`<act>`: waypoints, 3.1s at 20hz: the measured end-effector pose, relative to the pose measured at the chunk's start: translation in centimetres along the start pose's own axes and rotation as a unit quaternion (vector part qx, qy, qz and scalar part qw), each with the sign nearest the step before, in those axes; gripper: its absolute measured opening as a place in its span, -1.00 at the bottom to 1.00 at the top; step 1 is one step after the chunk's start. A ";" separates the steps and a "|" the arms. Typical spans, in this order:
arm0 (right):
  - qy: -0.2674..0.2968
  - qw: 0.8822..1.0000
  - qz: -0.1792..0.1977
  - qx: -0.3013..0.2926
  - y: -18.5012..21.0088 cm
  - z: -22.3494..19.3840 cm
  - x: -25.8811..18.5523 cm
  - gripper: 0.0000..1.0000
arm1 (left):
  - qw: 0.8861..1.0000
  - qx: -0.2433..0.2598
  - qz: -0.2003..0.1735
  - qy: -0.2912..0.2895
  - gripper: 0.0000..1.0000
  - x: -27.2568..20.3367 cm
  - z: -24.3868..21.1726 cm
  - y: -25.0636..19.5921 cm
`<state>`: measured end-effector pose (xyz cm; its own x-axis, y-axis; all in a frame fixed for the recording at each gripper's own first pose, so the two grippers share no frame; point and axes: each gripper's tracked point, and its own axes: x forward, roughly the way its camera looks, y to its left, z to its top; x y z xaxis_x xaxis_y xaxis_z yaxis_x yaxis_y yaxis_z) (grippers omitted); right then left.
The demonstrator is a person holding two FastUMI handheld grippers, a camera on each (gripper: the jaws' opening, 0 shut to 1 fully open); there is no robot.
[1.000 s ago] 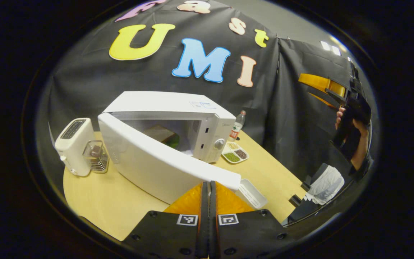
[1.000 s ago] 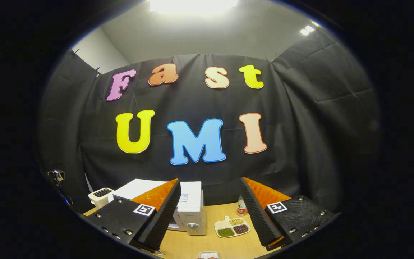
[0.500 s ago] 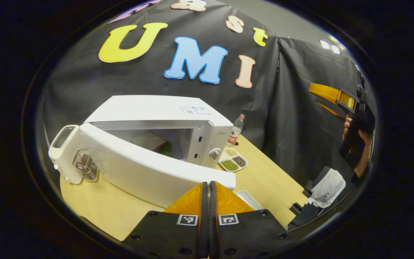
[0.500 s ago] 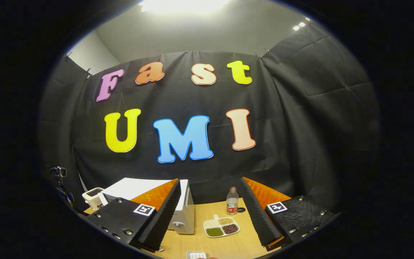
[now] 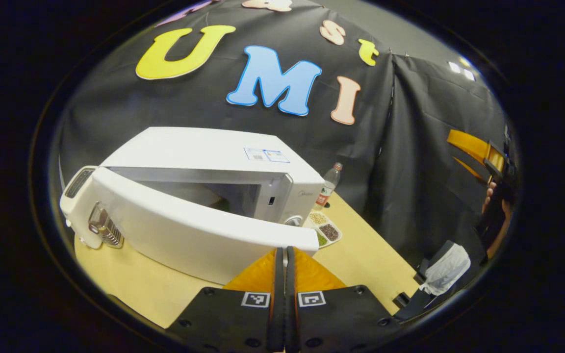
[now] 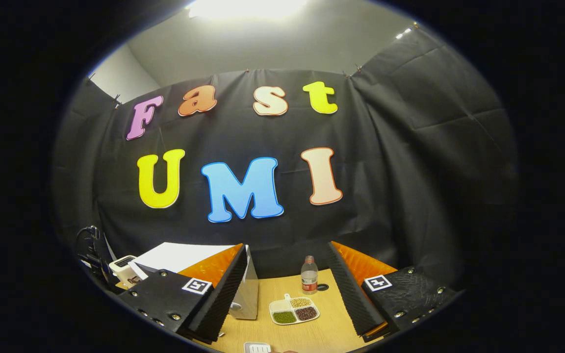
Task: Open the microwave oven with the left hand, put the food in, and close the microwave oven.
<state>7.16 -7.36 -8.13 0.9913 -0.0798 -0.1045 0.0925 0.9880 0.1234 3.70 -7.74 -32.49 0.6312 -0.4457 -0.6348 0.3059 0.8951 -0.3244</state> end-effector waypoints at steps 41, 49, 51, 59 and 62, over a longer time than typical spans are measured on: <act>0.028 0.999 0.026 -0.032 -6.6 -1.2 3.3 0.94 | 0.993 -0.013 0.110 -0.049 -0.86 10.8 5.9 1.0; 0.010 0.998 0.051 -0.047 2.5 2.4 -0.7 0.94 | 0.969 0.064 0.125 -0.202 -0.86 -5.3 16.2 -1.9; -0.006 0.996 0.068 -0.052 5.5 4.1 -1.9 0.94 | 0.948 0.063 0.168 -0.263 -0.86 -12.7 19.7 -0.8; -0.031 0.993 0.099 -0.049 13.6 6.7 -7.3 0.95 | 0.922 0.105 0.196 -0.317 0.94 -27.8 20.8 1.2; -0.031 0.994 0.100 -0.039 15.3 6.8 -8.9 0.95 | 0.922 0.122 0.189 -0.314 0.94 -29.8 20.0 1.1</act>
<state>0.35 7.55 1.43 0.9931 0.1143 -0.0245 -0.1127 0.9920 0.0576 -0.51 6.74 0.04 0.9907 -0.0758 -0.1134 0.0821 0.9952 0.0524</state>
